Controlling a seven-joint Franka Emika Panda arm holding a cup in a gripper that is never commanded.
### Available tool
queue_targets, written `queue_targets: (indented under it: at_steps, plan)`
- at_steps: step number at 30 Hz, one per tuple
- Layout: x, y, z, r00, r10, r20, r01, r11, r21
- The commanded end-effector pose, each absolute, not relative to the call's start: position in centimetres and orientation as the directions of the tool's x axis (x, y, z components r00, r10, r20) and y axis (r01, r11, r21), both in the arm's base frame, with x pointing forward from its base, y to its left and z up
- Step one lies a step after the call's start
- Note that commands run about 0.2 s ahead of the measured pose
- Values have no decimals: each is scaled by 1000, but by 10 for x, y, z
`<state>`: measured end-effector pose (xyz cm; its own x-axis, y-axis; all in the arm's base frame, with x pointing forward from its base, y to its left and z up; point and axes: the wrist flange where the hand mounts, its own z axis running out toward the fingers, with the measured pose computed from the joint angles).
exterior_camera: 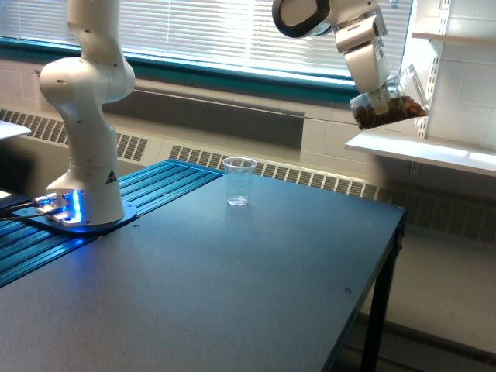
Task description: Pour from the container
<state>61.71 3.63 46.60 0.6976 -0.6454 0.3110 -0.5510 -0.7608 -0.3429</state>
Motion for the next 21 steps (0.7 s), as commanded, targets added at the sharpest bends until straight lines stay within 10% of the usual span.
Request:
queue_targets:
  at_steps: [1, 21]
  plan:
    - [617, 29, 467, 691, -648, 320, -556, -760, -338]
    - [599, 43, 442, 726, -590, 353, -509, -807, -301]
